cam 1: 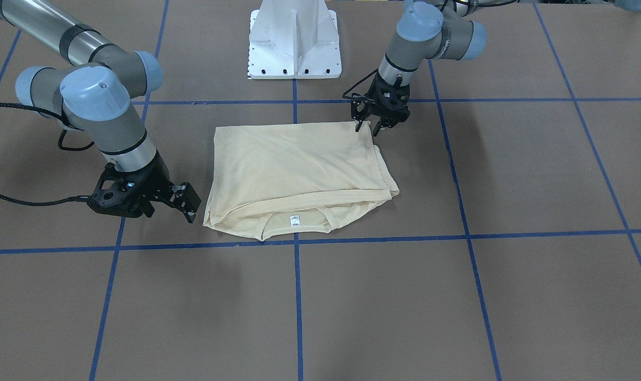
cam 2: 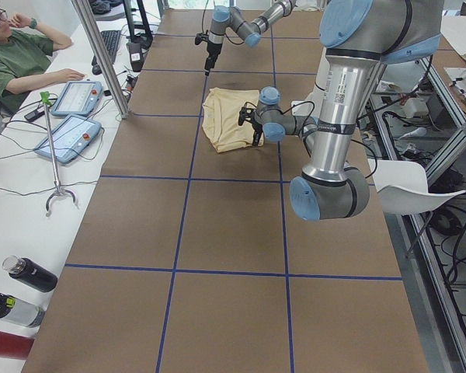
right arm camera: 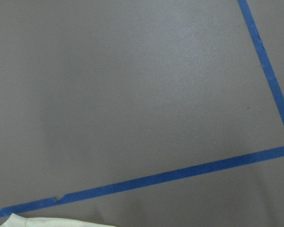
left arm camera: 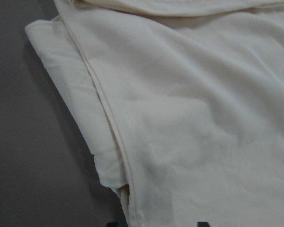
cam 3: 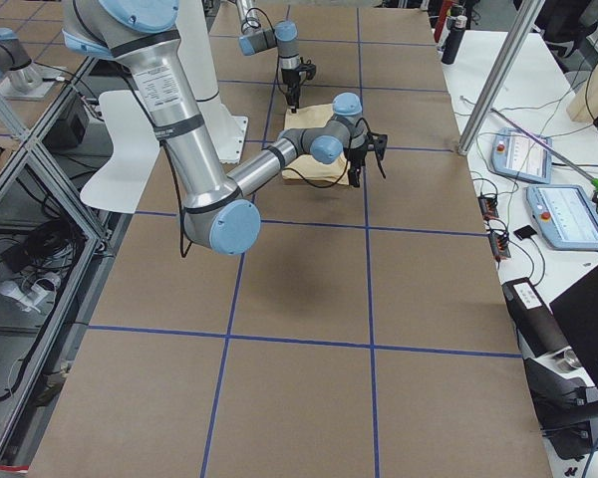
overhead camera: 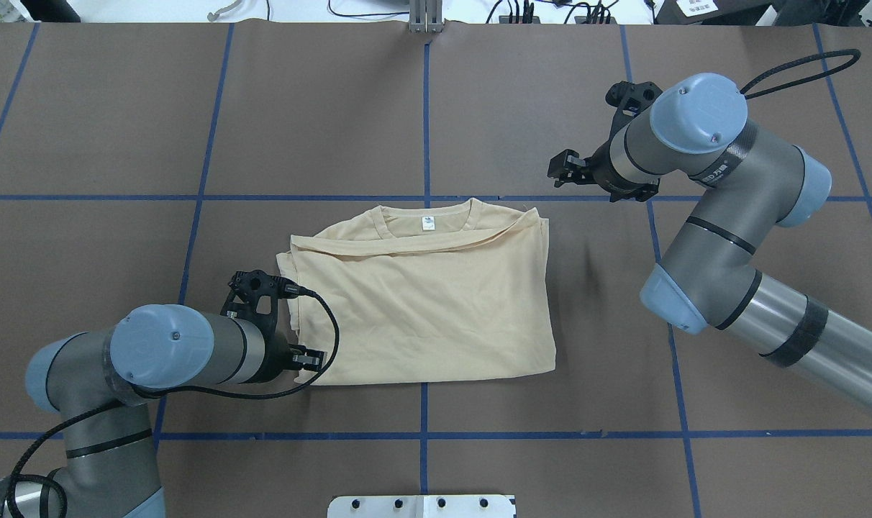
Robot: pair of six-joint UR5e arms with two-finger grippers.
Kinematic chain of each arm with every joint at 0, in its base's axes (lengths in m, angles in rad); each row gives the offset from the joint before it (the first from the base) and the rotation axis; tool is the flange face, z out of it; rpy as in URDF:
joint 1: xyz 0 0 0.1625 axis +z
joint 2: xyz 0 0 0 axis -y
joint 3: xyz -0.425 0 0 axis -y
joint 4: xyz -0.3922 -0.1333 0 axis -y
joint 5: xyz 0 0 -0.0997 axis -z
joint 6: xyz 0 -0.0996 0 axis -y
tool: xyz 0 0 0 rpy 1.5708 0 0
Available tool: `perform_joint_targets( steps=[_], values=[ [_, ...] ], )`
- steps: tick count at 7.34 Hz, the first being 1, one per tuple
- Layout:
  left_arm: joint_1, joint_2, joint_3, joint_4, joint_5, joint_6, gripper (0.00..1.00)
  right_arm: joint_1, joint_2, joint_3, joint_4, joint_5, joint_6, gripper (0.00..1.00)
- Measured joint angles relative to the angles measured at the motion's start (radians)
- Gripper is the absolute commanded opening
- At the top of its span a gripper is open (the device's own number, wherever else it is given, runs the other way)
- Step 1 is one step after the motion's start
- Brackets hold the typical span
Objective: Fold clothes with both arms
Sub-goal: 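Release the hem and draw both grippers back from the folded shirt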
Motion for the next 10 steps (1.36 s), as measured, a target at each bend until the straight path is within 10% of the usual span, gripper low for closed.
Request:
perform_joint_targets(
  steps=[5,7,10],
  values=[
    [0.020,0.005,-0.003,0.004,-0.004,-0.002,0.48,-0.001,0.002,0.002,0.000,-0.001,0.000,0.99],
    [0.029,0.007,-0.005,0.004,-0.005,-0.012,0.08,-0.002,0.004,0.004,0.000,-0.001,0.000,0.99],
    [0.040,0.009,-0.005,0.004,-0.003,-0.056,0.00,-0.003,0.004,0.004,0.000,-0.002,0.001,0.99]
  ],
)
